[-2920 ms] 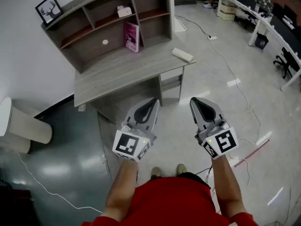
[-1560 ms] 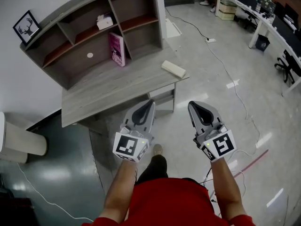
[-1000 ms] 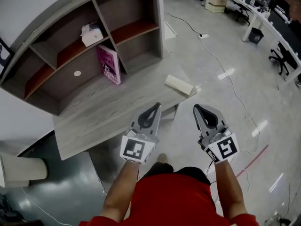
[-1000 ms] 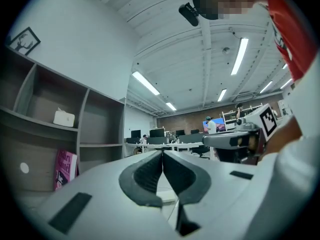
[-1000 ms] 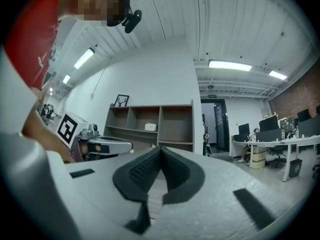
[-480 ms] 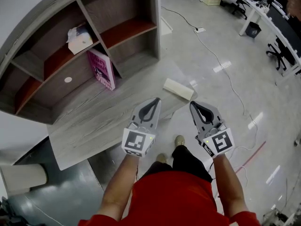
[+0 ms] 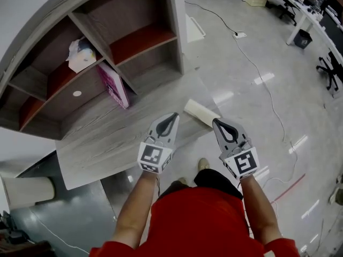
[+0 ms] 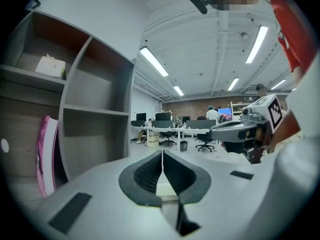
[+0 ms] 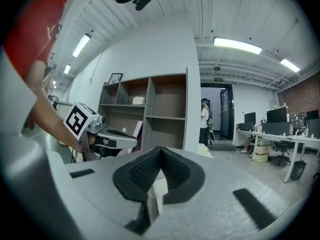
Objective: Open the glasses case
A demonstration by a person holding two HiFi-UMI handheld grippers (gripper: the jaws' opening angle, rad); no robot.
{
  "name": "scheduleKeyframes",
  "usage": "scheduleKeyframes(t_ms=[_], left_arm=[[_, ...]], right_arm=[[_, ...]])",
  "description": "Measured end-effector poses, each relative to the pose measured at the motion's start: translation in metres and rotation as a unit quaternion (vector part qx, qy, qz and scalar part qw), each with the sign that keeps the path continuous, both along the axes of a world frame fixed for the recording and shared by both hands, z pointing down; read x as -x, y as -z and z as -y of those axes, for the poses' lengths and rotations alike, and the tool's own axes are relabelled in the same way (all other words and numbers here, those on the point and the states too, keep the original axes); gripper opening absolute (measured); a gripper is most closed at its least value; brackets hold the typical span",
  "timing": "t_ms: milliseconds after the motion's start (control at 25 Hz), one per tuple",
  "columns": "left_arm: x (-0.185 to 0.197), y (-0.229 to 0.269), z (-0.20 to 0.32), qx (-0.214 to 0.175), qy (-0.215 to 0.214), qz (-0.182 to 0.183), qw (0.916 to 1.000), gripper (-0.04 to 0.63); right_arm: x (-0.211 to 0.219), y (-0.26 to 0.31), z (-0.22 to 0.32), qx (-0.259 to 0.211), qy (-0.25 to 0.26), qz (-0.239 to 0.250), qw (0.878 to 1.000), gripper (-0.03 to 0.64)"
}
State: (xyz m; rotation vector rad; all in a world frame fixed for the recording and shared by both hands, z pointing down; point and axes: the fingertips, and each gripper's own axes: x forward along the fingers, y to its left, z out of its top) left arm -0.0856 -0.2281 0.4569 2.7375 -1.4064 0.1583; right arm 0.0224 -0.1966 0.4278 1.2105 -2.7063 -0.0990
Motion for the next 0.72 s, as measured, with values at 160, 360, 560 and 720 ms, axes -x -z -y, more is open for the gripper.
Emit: scheduleKeyframes(t_ms=[160,360,560,720], left_arm=[[-0.006,-0.031,0.018,0.036,0.013,0.031,0.9988,0.011],[-0.007,-0.068,0.031,0.092,0.002,0.058,0.9941,0.012],[-0.011,-0.099,0.041,0.140,-0.027,0.082,0.9864,0.043],[-0.017,-0.118,0.051,0.164,-0.054,0.100,0.9799,0.100]], right_arm=[[-0.007,-0.018,0.018,0.017,0.022,-0.012,1.000,0.005],[-0.005,-0.038,0.034,0.050,0.029,-0.008,0.998,0.006],[-0.004,-0.060,0.045,0.075,0.021,-0.029,0.997,0.043],[-0.008,-0.076,0.051,0.085,0.012,-0.047,0.995,0.063]])
